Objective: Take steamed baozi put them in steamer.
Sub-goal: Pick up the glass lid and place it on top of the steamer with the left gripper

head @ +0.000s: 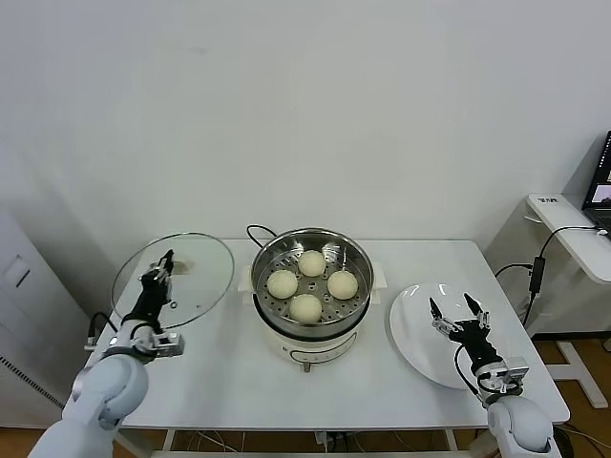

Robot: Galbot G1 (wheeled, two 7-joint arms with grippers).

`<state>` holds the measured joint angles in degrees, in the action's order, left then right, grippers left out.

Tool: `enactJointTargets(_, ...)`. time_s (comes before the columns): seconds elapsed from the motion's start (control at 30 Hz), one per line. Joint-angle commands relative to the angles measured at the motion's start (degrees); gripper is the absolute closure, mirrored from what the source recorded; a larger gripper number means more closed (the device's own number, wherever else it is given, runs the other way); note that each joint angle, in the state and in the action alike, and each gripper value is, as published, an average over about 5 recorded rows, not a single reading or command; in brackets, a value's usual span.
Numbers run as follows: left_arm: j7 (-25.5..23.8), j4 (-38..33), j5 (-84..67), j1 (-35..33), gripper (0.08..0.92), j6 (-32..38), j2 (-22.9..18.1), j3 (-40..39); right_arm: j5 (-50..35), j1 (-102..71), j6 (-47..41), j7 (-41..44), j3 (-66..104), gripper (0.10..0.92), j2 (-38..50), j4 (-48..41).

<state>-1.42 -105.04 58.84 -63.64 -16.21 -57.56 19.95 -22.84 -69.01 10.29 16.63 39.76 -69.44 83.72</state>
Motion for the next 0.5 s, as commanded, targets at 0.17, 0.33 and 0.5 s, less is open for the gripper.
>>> enactJointTargets(0.17, -16.52, -11.59, 11.52, 12.50, 0.892, -26.65, -1.54, -22.55, -0.69, 0.35, 0.13, 0.47, 0.80, 0.203, 1.28, -0.27)
enactJointTargets(0.33, -18.62, -9.37, 16.88, 16.03, 0.892, -28.43, -7.48, -26.42, -0.67, 0.49, 0.34, 0.79, 0.94, 0.203, 1.27, -0.86)
enactJointTargets(0.5, -18.49, -6.77, 19.09, 17.81, 0.892, -28.42, -11.49, -29.38, -0.67, 0.52, 0.44, 0.98, 1.01, 0.203, 1.28, -1.06)
